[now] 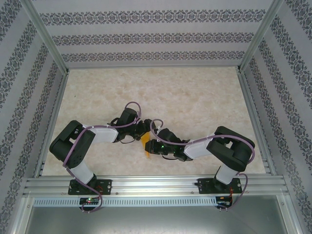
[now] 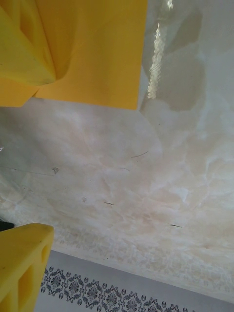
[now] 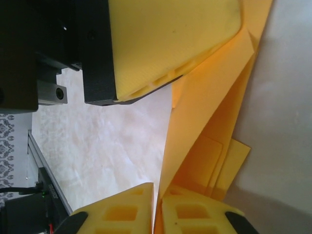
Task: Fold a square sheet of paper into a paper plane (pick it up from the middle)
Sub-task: Fold the wing for the fifth time at the center of the table.
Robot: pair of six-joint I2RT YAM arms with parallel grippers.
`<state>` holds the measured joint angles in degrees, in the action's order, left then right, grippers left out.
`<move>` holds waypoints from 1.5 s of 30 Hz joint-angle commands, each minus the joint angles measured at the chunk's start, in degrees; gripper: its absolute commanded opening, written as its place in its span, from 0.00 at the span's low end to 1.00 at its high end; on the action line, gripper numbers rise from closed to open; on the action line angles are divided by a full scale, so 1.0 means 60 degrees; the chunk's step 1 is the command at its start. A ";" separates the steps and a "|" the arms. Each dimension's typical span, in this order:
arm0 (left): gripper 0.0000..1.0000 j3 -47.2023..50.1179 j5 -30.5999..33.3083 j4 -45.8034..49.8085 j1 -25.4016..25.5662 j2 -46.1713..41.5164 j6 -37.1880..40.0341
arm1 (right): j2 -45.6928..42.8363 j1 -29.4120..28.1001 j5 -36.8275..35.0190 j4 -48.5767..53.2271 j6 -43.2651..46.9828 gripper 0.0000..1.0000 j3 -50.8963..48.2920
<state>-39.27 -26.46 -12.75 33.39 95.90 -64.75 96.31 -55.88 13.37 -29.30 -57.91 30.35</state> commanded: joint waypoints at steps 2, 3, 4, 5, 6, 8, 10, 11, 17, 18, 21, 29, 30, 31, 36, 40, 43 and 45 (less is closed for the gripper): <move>0.76 0.0192 0.0176 0.0324 -0.0071 0.0050 0.0261 | -0.0060 -0.0177 -0.0147 0.0286 0.0602 0.11 0.0015; 0.76 0.0190 0.0191 0.0326 -0.0070 0.0043 0.0260 | -0.0017 -0.0178 -0.0176 0.0583 0.0719 0.10 0.0103; 0.76 0.0202 0.0195 0.0335 -0.0071 0.0028 0.0260 | 0.0013 -0.0176 -0.0208 0.0915 0.0823 0.11 0.0201; 0.76 0.0203 0.0198 0.0338 -0.0071 0.0032 0.0261 | 0.0031 -0.0193 -0.0263 0.1103 0.0882 0.12 0.0255; 0.76 0.0213 0.0186 0.0338 -0.0071 0.0029 0.0263 | 0.0046 -0.0208 -0.0240 0.1246 0.0899 0.15 0.0310; 0.76 0.0206 0.0197 0.0357 -0.0071 0.0001 0.0277 | -0.0056 -0.0235 -0.0375 0.1423 0.0860 0.23 0.0308; 0.76 0.0205 0.0201 0.0384 -0.0071 -0.0016 0.0292 | -0.0295 -0.0245 -0.0387 0.1466 0.0707 0.25 0.0234; 0.76 0.0209 0.0192 0.0375 -0.0064 -0.0018 0.0298 | -0.0428 -0.0252 -0.0406 0.1482 0.0653 0.28 0.0205; 0.76 0.0243 0.0182 0.0354 -0.0060 -0.0053 0.0310 | -0.1470 -0.0283 -0.1188 0.1436 -0.0024 0.36 -0.0303; 0.76 0.0248 0.0177 0.0338 -0.0062 -0.0067 0.0297 | -0.1650 -0.0281 -0.1273 0.1277 -0.0107 0.37 -0.0420; 0.76 0.0273 0.0182 0.0338 -0.0068 -0.0100 0.0283 | -0.1739 -0.0167 -0.1157 0.0914 -0.0417 0.36 -0.0510; 0.76 0.0261 0.0188 0.0338 -0.0071 -0.0133 0.0260 | -0.0816 -0.0119 -0.1076 -0.0170 -0.1185 0.32 -0.0524; 0.76 0.0260 0.0173 0.0338 -0.0071 -0.0128 0.0274 | -0.0627 -0.0148 -0.0955 -0.0443 -0.1227 0.31 -0.0481; 0.76 0.0260 0.0155 0.0329 -0.0062 -0.0106 0.0276 | -0.0405 -0.0163 -0.0825 -0.0574 -0.1259 0.30 -0.0383; 0.76 0.0246 0.0155 0.0382 -0.0063 -0.0104 0.0294 | 0.0228 -0.0209 -0.0702 -0.1528 -0.1505 0.19 -0.0416; 0.76 0.0261 0.0175 0.0434 -0.0069 -0.0119 0.0307 | 0.0327 -0.0208 -0.0753 -0.1869 -0.1584 0.15 -0.0625; 0.76 0.0254 0.0187 0.0469 -0.0071 -0.0133 0.0304 | 0.0213 -0.0217 -0.0737 -0.1850 -0.1567 0.21 -0.0770; 0.76 0.0240 0.0163 0.0484 -0.0068 -0.0133 0.0306 | 0.0025 -0.0208 -0.0808 -0.1815 -0.1587 0.23 -0.0891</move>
<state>-39.00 -26.44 -12.75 33.39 95.68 -64.73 97.73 -56.90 8.82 -37.67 -66.98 26.44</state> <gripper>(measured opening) 0.760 0.227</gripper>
